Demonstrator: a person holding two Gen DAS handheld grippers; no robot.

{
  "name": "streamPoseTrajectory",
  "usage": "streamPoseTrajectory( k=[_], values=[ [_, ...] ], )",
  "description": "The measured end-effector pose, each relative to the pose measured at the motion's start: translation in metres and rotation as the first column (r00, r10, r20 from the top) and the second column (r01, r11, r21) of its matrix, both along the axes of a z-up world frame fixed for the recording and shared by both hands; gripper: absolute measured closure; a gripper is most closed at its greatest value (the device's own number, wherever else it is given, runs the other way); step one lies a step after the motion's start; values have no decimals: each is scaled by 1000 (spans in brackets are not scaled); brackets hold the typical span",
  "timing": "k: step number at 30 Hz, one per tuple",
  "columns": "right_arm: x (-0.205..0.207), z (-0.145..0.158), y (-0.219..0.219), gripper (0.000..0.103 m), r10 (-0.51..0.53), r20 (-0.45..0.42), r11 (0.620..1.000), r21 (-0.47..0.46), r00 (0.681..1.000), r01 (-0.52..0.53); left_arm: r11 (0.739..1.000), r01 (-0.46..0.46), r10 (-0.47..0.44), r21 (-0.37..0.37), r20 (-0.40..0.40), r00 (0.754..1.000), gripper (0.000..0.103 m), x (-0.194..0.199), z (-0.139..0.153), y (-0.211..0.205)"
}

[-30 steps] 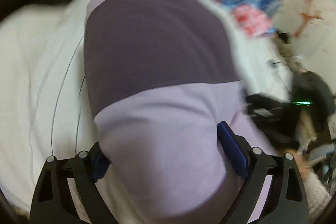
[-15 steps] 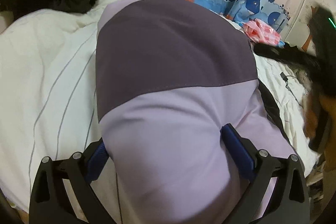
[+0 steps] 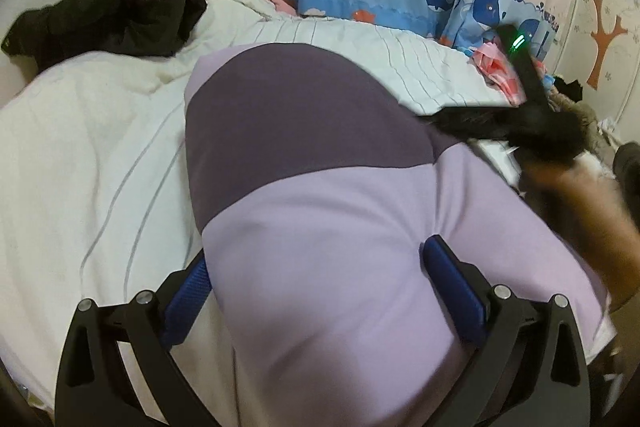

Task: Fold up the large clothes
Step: 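Lower the folded bundle onto the bed and open both tools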

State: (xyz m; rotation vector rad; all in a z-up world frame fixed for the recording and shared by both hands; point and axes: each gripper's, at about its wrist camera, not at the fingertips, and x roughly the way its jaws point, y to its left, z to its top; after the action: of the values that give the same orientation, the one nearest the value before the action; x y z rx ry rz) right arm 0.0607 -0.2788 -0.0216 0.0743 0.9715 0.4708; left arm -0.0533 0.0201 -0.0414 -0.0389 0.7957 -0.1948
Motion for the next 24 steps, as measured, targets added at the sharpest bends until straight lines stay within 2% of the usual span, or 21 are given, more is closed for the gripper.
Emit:
streamPoseTrajectory(
  k=[4,7,8,10,12,13,14,16,17,19,21,24],
  values=[
    [-64,59,-11,36,71,110,997,24,991,-74,1000,-2,2,-2,2,1000,6,-3,1,4],
    [-125,77,-10,23,151,120,989,-21,981,-150,1000,-7,7,21,10,1000,6,-5,5,4],
    [-142,73,-10,21,161,122,986,-67,979,-153,999,-11,11,36,16,1000,6,-7,6,3],
    [-159,40,-8,21,130,66,966,-234,989,-111,998,-22,20,67,26,999,6,-12,11,2],
    [-156,-4,-14,20,86,1,955,-285,996,-82,995,-25,21,97,40,999,6,-21,21,-1],
    [-148,-24,-21,11,67,-56,972,-222,996,-78,994,-34,30,105,40,999,6,-26,26,-2],
    [-141,-38,-29,7,39,-88,985,-164,995,-53,994,-33,29,102,46,999,6,-35,33,-4],
    [-134,-38,-40,7,8,-129,996,-86,992,-19,993,-13,5,115,66,998,6,-48,40,-9],
    [-136,-31,-40,14,4,-106,995,-101,994,-15,991,0,-9,135,66,998,6,-53,39,-13],
    [-155,3,-36,21,8,-5,990,-139,1000,-8,988,25,-32,153,43,999,6,-55,29,-21],
    [-181,38,-32,21,44,99,995,-96,994,-35,988,18,-24,155,38,999,6,-53,20,-22],
    [-211,59,-18,21,114,159,991,-90,981,-100,990,7,-13,141,42,999,6,-53,20,-23]
  ],
)
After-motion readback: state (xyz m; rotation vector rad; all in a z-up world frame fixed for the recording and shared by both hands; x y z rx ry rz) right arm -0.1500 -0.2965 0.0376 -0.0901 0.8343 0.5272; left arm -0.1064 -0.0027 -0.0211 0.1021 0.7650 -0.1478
